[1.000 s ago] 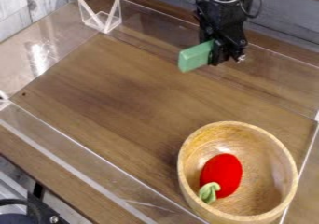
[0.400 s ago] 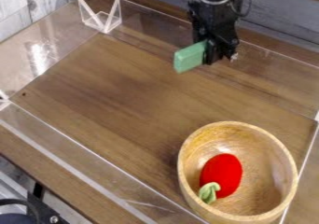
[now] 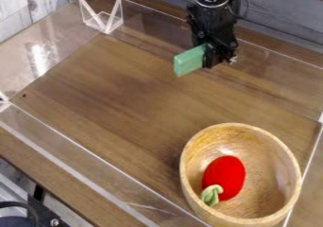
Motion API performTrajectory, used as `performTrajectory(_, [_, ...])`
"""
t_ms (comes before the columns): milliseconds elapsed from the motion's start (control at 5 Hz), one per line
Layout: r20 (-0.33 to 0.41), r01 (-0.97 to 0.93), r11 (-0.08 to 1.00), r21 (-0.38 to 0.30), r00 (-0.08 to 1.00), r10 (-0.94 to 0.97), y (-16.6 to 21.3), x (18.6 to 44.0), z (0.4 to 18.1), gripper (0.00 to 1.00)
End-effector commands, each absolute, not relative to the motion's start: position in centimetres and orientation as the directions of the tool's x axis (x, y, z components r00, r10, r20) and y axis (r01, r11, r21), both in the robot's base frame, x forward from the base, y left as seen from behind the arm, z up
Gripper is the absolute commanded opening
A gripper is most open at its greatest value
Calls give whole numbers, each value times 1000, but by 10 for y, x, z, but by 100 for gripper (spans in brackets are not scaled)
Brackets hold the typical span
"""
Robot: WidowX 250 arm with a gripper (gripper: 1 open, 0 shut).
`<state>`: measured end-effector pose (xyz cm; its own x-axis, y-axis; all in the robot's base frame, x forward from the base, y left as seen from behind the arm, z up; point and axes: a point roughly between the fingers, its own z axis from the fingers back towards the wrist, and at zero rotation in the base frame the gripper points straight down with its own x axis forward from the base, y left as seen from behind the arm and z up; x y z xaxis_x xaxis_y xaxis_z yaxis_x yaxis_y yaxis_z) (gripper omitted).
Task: Remove the green block from the brown bowl and put it on the table
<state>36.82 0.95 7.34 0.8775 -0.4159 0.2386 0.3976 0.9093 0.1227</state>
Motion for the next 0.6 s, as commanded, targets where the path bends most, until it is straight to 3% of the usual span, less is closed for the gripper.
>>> performTrajectory(0, [285,397,907,139,861,-420,13,371,88,0])
performTrajectory(400, [291,319,941,118,894,-339,30,340,94,0])
